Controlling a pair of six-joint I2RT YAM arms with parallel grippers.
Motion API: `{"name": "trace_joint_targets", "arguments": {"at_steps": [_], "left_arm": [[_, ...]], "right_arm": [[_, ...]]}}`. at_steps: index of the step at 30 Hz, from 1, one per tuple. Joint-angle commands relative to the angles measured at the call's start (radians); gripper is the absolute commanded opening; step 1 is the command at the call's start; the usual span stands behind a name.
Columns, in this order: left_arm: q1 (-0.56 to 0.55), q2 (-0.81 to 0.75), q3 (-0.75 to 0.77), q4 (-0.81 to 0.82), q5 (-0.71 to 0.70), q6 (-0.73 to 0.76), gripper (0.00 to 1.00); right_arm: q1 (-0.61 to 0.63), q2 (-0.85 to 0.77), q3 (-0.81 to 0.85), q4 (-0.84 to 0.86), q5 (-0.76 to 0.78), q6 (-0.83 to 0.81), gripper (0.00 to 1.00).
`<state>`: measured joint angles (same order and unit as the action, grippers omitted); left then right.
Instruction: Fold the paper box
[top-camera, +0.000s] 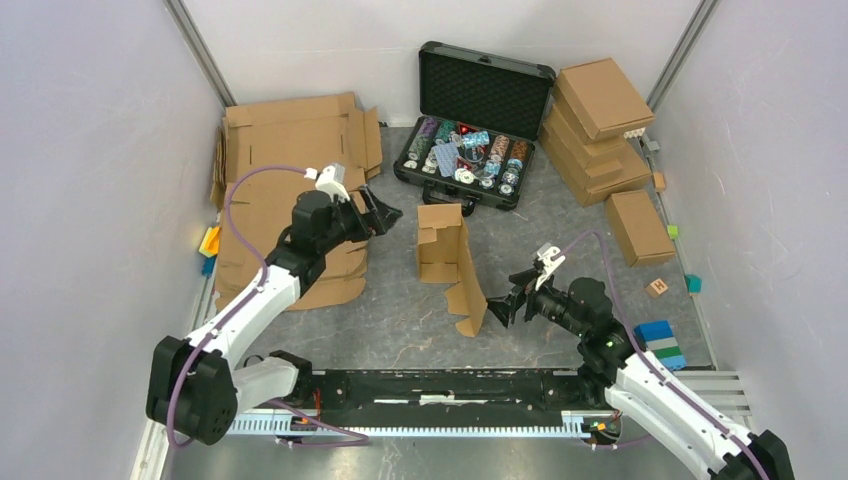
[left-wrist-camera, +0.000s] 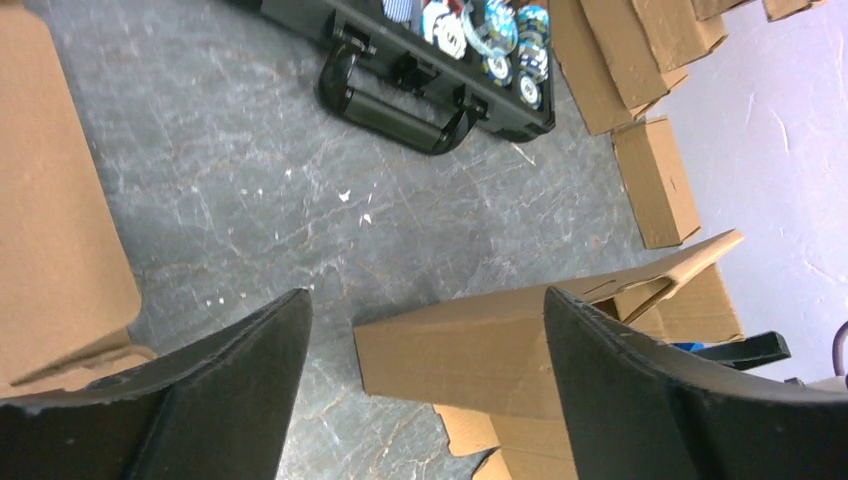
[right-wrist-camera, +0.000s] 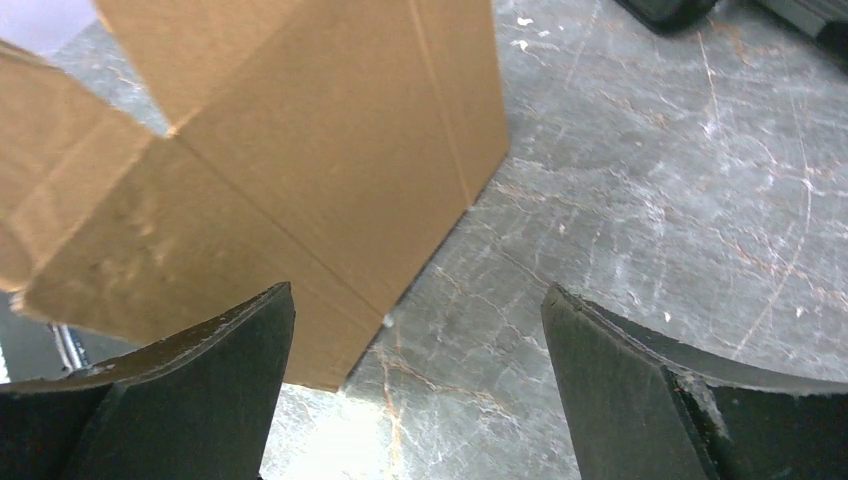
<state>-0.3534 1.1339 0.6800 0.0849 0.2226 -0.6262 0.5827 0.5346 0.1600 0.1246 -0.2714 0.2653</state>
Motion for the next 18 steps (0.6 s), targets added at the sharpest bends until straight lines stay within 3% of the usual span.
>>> {"name": "trace_joint_targets", "arguments": {"at_steps": [1,8,18], "left_arm": [[0.01,0.003,0.1,-0.037,0.011,-0.012,0.98],[0.012,0.07,0.22,-0.06,0.101,0.151,1.0],[-0.018,0.226,0.364,-0.017,0.32,0.284,0.91]], "right_arm": [[0.011,-0.071,-0.014,0.072,-0.092,0.005,0.98],[0.019,-0.171,-0.024,0.032,-0.127,0.009,0.98],[0.035,-0.226,-0.038,0.0,-0.117,-0.009,0.98]]}}
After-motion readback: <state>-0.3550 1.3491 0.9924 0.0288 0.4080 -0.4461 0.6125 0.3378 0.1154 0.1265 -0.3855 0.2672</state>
